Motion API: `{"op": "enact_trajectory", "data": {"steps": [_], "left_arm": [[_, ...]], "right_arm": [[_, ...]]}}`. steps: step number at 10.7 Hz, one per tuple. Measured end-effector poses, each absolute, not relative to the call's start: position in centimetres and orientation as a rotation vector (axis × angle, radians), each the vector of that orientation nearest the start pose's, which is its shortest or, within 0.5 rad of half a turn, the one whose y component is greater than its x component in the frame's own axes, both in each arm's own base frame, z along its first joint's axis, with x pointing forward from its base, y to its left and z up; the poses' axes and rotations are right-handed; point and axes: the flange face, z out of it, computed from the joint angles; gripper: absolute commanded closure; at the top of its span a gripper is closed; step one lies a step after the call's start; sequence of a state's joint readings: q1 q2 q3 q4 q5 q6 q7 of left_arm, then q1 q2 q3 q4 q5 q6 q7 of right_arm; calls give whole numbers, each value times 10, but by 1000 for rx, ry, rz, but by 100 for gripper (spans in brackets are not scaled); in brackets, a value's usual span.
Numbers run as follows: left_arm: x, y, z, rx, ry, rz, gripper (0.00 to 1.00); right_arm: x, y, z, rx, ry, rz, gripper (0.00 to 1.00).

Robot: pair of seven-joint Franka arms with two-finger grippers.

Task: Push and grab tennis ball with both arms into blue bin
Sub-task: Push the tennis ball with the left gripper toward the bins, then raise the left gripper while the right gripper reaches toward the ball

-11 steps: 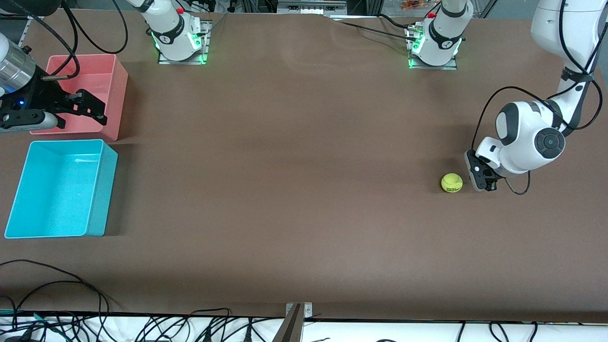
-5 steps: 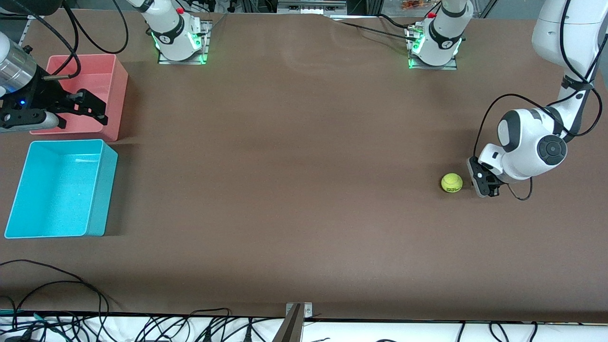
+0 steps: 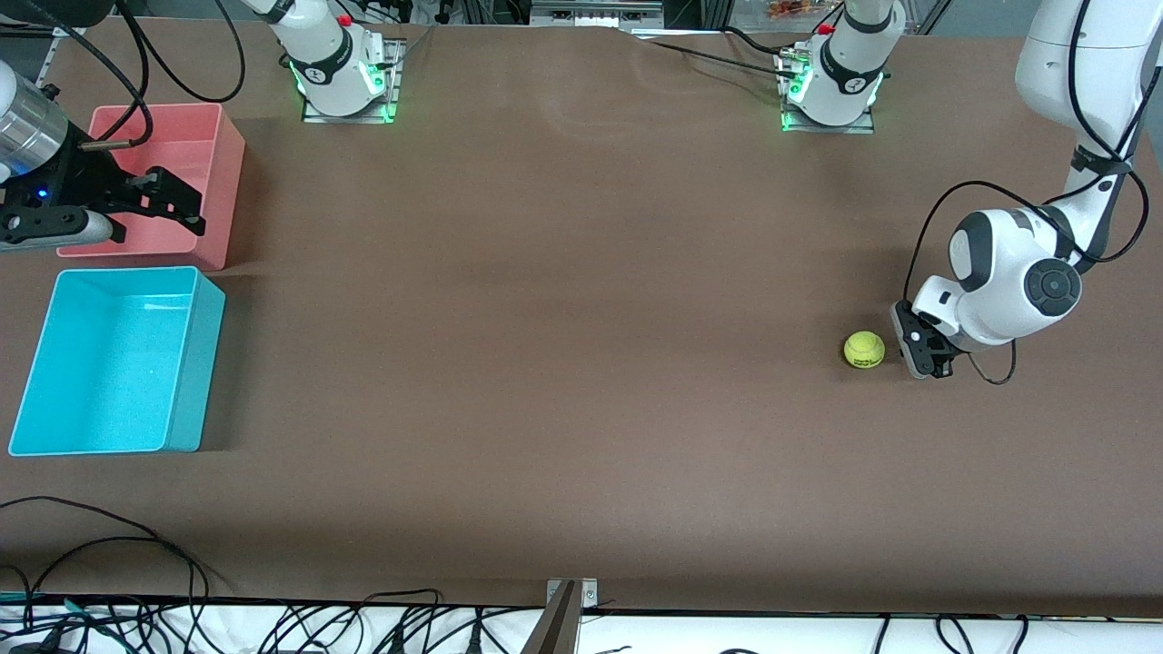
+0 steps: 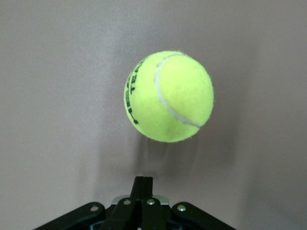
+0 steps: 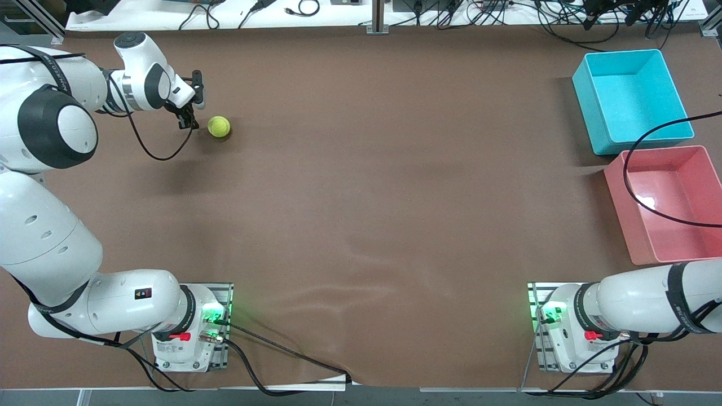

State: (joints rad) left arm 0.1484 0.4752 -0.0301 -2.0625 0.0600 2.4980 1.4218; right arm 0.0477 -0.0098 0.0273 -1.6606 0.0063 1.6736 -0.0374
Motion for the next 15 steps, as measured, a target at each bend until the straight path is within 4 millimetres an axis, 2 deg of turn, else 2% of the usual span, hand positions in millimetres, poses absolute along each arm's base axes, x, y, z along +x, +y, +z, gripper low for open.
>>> {"op": "enact_trajectory", "data": {"steps": [3, 4, 5, 6, 7, 8, 9, 12, 13, 14, 15], "left_arm": [[587, 59, 184, -2442, 1972, 24, 100], [589, 45, 183, -2458, 1956, 11, 100], [592, 14, 184, -2512, 1902, -13, 100], [592, -36, 186, -2612, 1799, -41, 100], [588, -96, 189, -2689, 1709, -55, 100], [583, -139, 194, -2694, 1665, -59, 100], [585, -148, 198, -2691, 1633, -46, 100], [602, -94, 209, -2702, 1565, -47, 100], [604, -88, 219, -2698, 1554, -56, 80], [605, -89, 235, -2687, 1553, -51, 57], [603, -95, 257, -2670, 1563, -31, 40]], "right_arm": [[557, 49, 597, -3127, -192, -38, 0], [557, 49, 597, -3127, -192, -38, 0], [557, 49, 597, -3127, -191, -38, 0], [557, 46, 597, -3127, -185, -38, 0], [558, 42, 597, -3128, -173, -38, 0], [558, 38, 597, -3128, -160, -39, 0], [558, 33, 597, -3129, -150, -39, 0], [559, 32, 596, -3129, -150, -47, 0], [560, 33, 592, -3128, -152, -52, 0], [561, 35, 584, -3128, -156, -57, 0], [562, 37, 575, -3127, -161, -57, 0]]}}
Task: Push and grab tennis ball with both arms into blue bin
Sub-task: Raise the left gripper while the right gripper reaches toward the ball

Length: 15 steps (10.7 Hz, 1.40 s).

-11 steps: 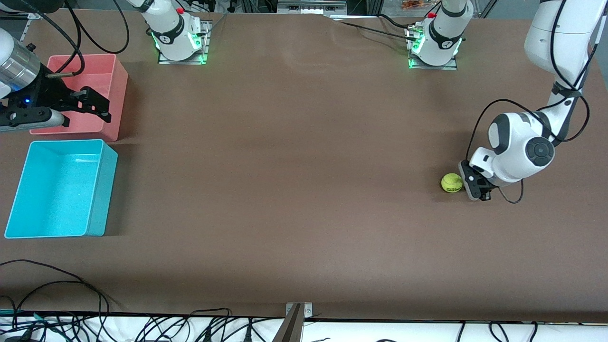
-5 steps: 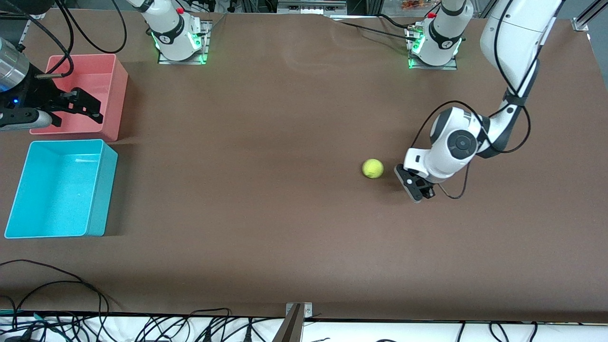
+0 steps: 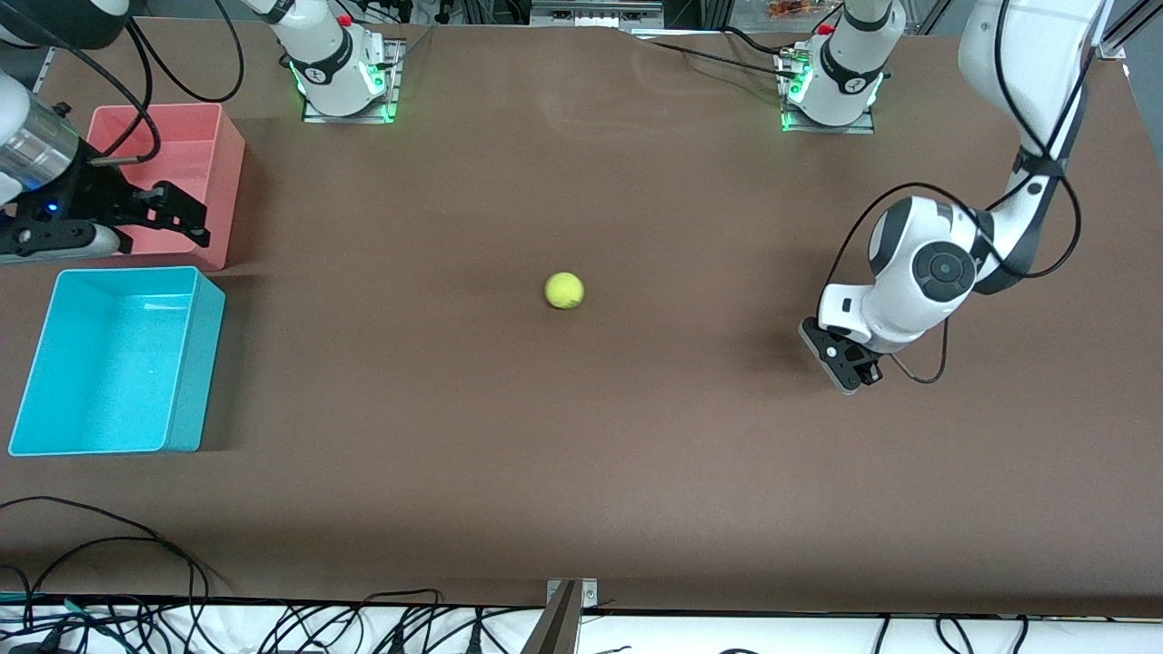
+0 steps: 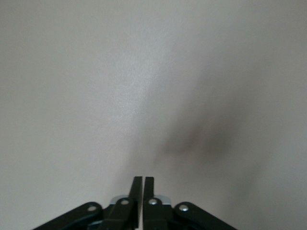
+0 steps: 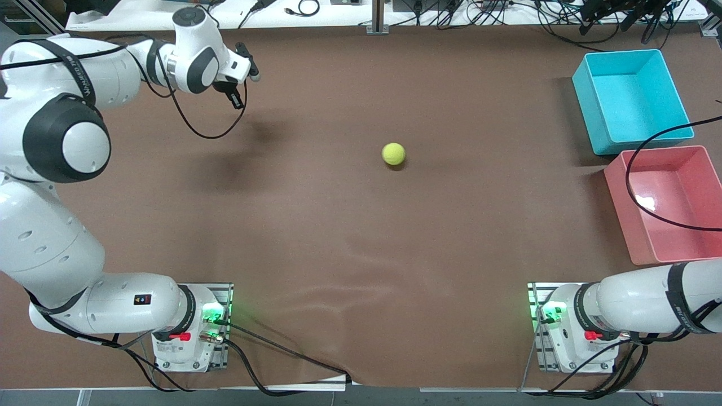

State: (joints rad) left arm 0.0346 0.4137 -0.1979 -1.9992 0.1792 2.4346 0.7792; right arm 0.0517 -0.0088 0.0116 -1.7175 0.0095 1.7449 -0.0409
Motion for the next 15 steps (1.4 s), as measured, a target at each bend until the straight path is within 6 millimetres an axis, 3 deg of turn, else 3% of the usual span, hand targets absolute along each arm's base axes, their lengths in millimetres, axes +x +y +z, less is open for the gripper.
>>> {"op": "enact_trajectory", "data": {"steps": [1, 2, 4, 6, 8, 11, 15], "left_arm": [[599, -103, 284, -2648, 1576, 3, 0], [593, -109, 310, -2631, 1581, 40, 0], [583, -100, 355, -2621, 1546, 82, 0], [579, -86, 385, -2625, 1498, 68, 0], [577, -83, 404, -2617, 1481, 34, 0], [563, -79, 440, -2628, 1441, 76, 0], [562, -78, 527, -2684, 1262, -29, 0]], "right_arm": [[563, 39, 567, -3127, -168, -57, 0], [563, 41, 561, -3126, -173, -59, 0], [564, 45, 548, -3126, -185, -50, 0], [565, 46, 533, -3126, -189, -47, 0], [562, 47, 510, -3126, -191, -21, 0], [560, 53, 493, -3125, -211, -8, 0], [551, 61, 455, -3121, -267, 20, 0]]}}
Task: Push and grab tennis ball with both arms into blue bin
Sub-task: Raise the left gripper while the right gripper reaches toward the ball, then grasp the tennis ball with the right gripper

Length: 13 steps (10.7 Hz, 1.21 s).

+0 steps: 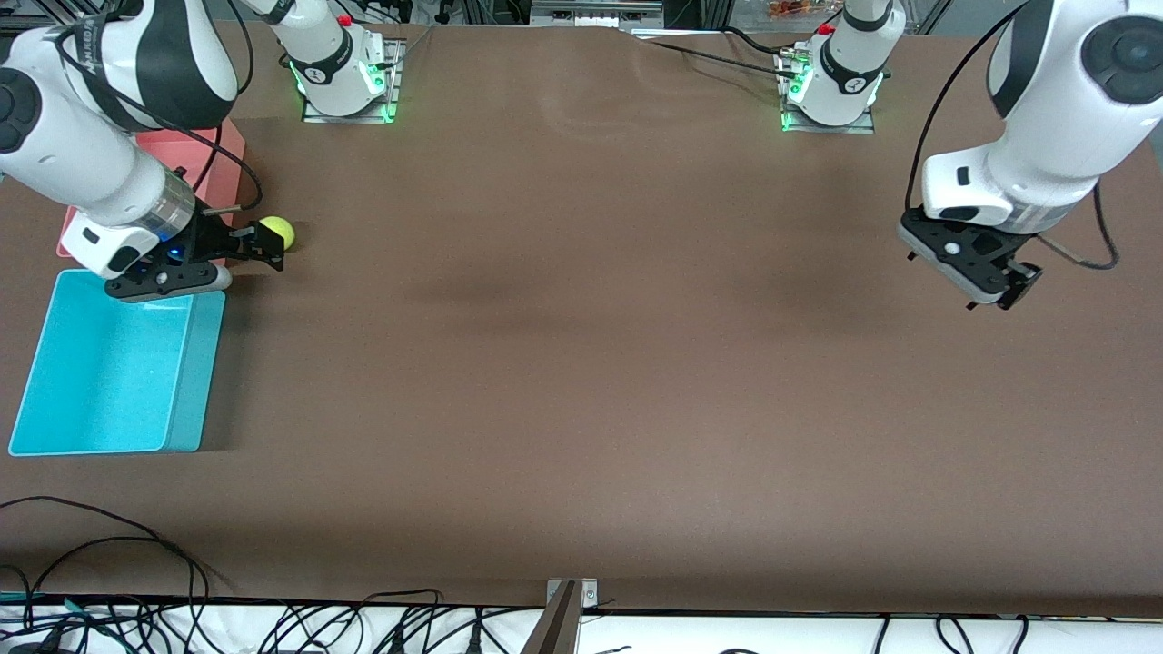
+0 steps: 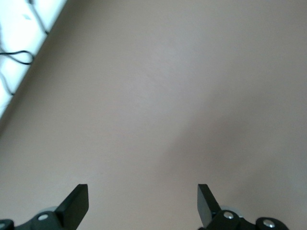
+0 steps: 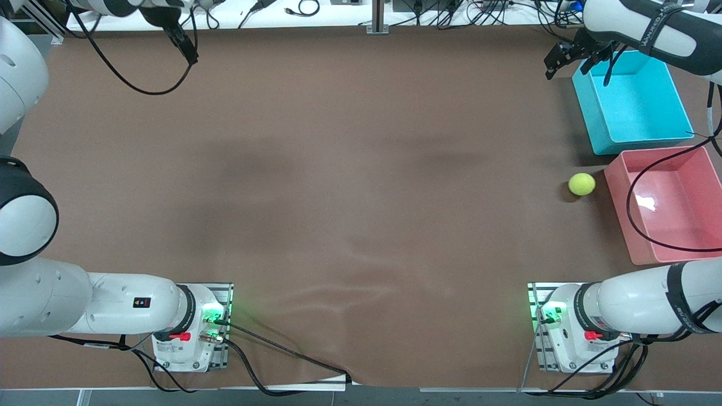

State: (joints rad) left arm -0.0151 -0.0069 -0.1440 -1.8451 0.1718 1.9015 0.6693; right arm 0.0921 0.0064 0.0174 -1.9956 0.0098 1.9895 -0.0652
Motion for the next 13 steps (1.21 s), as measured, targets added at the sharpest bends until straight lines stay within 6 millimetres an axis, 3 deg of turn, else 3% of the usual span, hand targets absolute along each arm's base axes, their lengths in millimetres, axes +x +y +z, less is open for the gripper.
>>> {"op": "enact_trajectory", "data": {"steps": [1, 3, 5, 9, 13], "left_arm": [[565, -79, 543, -2713, 1179, -75, 0], [565, -74, 556, -2751, 1093, -69, 0], [562, -57, 571, -2795, 1000, -3, 0], [551, -45, 606, -2977, 730, 59, 0], [543, -33, 619, -3145, 421, 114, 0]], "right_arm": [[549, 61, 445, -3120, -280, 23, 0], [544, 60, 425, -3120, -288, 2, 0], [535, 60, 402, -3119, -298, -9, 0], [512, 59, 370, -3090, -514, 41, 0], [492, 17, 343, -3052, -687, 30, 0]]}}
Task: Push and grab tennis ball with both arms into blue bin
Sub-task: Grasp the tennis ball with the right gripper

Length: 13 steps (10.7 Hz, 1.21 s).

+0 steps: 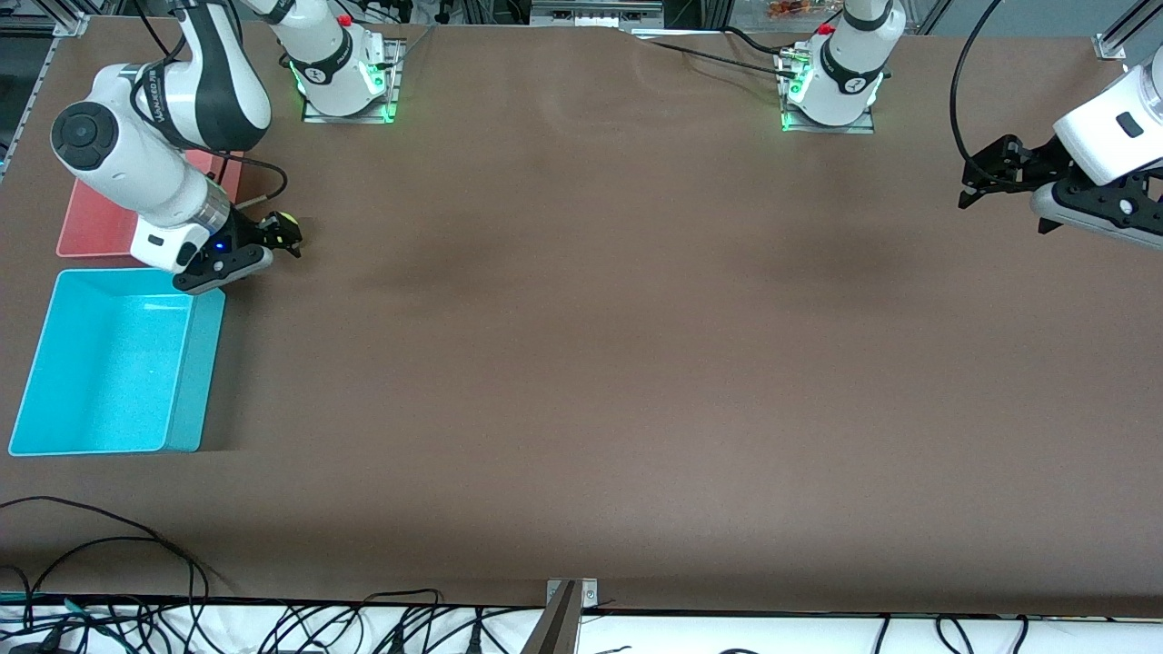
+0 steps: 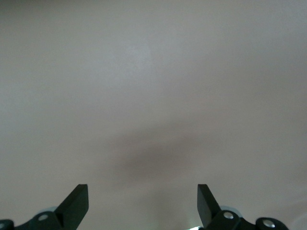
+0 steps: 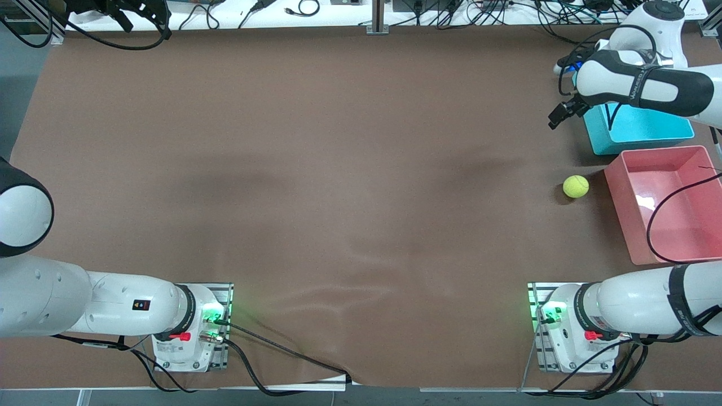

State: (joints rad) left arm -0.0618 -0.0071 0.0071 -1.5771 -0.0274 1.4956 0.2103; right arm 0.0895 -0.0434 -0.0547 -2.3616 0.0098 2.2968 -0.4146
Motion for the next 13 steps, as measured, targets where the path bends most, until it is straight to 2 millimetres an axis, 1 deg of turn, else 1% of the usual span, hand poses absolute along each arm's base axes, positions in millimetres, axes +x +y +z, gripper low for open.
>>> {"op": "enact_trajectory", "data": {"steps": [2, 4, 5, 7, 9, 11, 13], "left_arm": [[541, -40, 625, -3157, 289, 123, 0], [535, -54, 627, -3156, 217, 165, 0], [531, -60, 632, -3154, 206, 170, 0], [526, -58, 641, -3154, 195, 179, 0], [525, -55, 647, -3155, 187, 167, 0], [526, -51, 646, -3157, 174, 176, 0], [525, -56, 642, -3153, 189, 200, 0]], "right_arm": [[478, 4, 324, -2998, -863, 59, 0], [467, -27, 310, -2934, -1017, 84, 0], [463, -37, 300, -2907, -1062, 110, 0], [449, -38, 275, -2867, -1095, 180, 0], [438, -36, 253, -2801, -1195, 229, 0], [430, -35, 236, -2746, -1270, 264, 0], [420, -35, 218, -2704, -1357, 253, 0]]}}
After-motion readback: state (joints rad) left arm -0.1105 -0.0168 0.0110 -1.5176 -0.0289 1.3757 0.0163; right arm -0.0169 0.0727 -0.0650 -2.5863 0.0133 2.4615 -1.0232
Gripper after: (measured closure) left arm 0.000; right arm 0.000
